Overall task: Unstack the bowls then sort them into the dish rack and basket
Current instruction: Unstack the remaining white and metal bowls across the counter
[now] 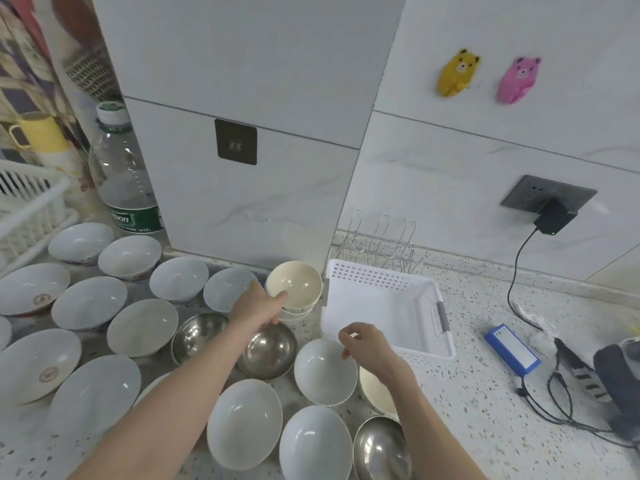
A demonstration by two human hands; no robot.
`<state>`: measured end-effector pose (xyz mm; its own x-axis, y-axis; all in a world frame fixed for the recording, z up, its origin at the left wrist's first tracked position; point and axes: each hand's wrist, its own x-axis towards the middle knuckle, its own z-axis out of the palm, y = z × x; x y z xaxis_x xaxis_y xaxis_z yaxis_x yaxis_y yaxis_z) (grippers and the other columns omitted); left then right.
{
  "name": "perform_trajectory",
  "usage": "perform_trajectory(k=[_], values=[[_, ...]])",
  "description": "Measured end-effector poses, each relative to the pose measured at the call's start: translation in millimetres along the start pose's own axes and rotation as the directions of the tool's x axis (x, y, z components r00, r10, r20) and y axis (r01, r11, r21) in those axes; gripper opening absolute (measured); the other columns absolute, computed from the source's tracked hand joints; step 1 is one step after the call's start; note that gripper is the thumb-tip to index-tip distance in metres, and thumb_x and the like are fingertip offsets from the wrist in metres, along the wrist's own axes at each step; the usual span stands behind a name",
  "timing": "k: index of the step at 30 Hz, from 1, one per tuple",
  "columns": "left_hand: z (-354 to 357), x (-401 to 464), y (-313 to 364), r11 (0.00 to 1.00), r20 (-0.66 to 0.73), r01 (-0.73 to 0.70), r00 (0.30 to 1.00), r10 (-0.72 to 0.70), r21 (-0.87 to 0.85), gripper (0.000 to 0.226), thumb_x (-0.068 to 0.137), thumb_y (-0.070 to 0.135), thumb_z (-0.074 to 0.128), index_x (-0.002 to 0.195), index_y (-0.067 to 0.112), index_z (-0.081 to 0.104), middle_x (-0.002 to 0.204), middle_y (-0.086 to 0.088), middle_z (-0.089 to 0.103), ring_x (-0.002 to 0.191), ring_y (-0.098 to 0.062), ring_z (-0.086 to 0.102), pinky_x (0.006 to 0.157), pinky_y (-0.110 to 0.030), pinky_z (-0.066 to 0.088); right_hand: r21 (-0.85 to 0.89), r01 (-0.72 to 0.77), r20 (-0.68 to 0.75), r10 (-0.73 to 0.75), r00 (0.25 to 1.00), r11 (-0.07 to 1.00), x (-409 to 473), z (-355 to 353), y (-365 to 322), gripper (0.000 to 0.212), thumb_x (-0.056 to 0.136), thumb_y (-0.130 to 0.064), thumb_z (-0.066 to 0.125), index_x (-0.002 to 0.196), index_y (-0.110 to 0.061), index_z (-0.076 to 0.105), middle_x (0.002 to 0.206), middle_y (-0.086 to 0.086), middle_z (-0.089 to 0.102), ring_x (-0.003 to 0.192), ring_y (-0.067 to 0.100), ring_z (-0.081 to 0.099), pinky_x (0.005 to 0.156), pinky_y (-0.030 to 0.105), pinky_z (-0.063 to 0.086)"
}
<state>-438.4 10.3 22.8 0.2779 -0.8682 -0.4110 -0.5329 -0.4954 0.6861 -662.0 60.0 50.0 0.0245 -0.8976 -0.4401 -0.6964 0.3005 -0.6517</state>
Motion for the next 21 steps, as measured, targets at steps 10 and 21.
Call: perform_trajectory(k=[10, 21], values=[[1, 27, 7, 0.994, 0.114, -0.063, 0.992, 0.052, 0.092, 0.042, 0.080, 0.024, 0.054, 0.120, 0.012, 0.047, 0.091, -0.011, 0.074, 0.085, -0.031, 0.070, 0.082, -0.043, 0.058, 0.032, -0.088, -0.093, 0.091, 0.991, 0.996, -15, 6, 0, 0.021, 0.093, -0.023, 0.050, 0.099, -0.013, 0.068, 0.075, -0.004, 0.073, 0.046, 0.003, 0.042, 0.039, 0.007, 0.032], [-1, 37, 11, 0.994, 0.178, -0.105, 0.979, 0.096, 0.040, 0.030, 0.080, 0.016, 0.047, 0.110, 0.016, 0.050, 0.062, 0.002, 0.070, 0.052, -0.015, 0.070, 0.053, -0.026, 0.041, 0.065, -0.112, -0.146, 0.120, 0.982, 0.992, -23, 12, -7, 0.020, 0.094, -0.024, 0.050, 0.099, -0.016, 0.068, 0.083, 0.000, 0.076, 0.049, 0.003, 0.045, 0.040, 0.007, 0.033]])
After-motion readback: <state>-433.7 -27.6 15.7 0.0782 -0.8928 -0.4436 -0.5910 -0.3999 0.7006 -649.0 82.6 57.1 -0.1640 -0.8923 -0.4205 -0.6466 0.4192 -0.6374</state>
